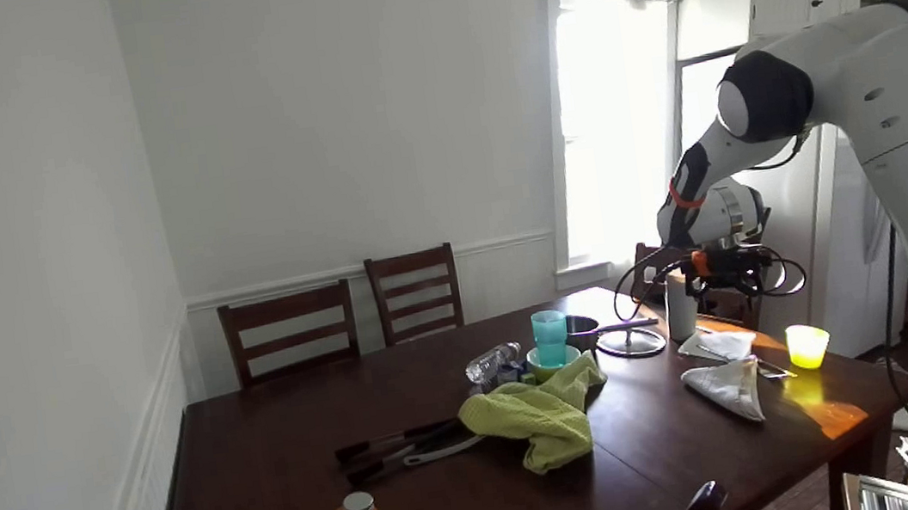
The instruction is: Use the corners to fold the towel
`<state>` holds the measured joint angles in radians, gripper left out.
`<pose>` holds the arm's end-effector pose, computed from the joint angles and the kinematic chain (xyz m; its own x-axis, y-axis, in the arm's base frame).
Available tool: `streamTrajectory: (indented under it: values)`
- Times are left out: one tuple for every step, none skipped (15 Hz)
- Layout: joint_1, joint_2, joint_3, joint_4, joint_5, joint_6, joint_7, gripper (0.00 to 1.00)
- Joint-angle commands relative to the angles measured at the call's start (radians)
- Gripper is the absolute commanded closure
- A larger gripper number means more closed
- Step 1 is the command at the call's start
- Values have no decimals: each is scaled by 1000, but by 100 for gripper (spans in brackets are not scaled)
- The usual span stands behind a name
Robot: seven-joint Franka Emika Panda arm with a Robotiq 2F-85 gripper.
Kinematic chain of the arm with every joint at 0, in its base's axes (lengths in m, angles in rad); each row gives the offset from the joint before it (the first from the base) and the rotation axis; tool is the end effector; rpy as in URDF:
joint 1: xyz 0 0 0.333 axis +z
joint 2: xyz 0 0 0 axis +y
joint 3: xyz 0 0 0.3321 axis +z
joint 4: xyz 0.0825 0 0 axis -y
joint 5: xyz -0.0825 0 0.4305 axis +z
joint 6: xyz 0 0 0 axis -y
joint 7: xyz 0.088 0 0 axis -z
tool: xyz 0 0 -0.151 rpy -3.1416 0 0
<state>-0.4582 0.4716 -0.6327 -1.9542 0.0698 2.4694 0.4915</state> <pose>0.3205 -0.5940 0.2316 0.0223 -0.9749 0.2215 -0.9914 0.0070 0.1309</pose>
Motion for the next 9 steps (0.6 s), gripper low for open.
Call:
streamTrajectory:
  values:
    - [106,-90,-84,-76,-126,-16,75,0]
    - [132,-105,-104,-88,-154,-15,92,0]
    - [159,-118,-124,-100,-184,-19,111,0]
    - [180,-132,-139,-113,-208,-22,126,0]
    - [199,-152,-151,-128,-225,-25,139,0]
    - [150,-82,-111,-68,-169,-13,99,0]
    - [157,-89,-113,-73,-173,-13,104,0]
    - [157,-88,-110,-73,-173,-13,104,0]
    - [156,-85,-110,-73,-173,-13,104,0]
